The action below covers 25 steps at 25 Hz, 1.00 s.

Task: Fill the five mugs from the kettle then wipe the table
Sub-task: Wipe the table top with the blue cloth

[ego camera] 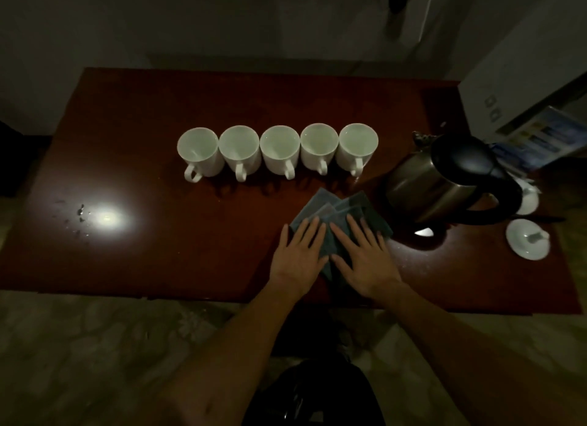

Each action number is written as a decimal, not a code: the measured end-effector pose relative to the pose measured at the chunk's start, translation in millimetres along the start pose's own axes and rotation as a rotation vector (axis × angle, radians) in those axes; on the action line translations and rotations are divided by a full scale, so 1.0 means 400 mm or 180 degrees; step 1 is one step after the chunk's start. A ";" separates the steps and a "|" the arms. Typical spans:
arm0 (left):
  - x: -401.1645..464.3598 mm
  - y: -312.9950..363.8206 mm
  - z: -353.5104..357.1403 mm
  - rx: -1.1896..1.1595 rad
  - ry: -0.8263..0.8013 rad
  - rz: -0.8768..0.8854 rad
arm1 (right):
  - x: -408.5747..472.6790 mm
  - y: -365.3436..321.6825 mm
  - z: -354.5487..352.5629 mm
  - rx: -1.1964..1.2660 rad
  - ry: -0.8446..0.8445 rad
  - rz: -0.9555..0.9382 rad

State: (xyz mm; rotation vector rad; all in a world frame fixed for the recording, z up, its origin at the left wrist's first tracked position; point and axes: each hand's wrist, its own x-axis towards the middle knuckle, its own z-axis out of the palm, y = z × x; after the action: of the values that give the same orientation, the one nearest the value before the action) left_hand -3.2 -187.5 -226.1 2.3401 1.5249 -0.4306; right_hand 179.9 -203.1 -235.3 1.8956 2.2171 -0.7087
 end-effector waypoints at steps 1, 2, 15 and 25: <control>0.034 -0.009 -0.017 0.0021 -0.0016 0.0011 | 0.030 0.003 -0.009 0.0034 0.0041 0.0049; 0.060 -0.015 -0.030 0.0005 -0.0050 0.0015 | 0.053 0.006 -0.013 0.0057 0.0063 0.0085; -0.044 0.109 -0.002 0.0039 -0.0343 0.0190 | -0.142 0.063 0.034 0.0162 -0.0163 0.0135; 0.051 0.063 -0.048 -0.0091 -0.0197 0.0100 | -0.016 0.070 -0.006 0.0252 0.0063 0.0194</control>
State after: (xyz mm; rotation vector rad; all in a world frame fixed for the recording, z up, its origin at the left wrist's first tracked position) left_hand 29.5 -172.3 -214.9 2.3039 1.4546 -0.4660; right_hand 208.8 -205.2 -237.8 2.0062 2.1631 -0.7825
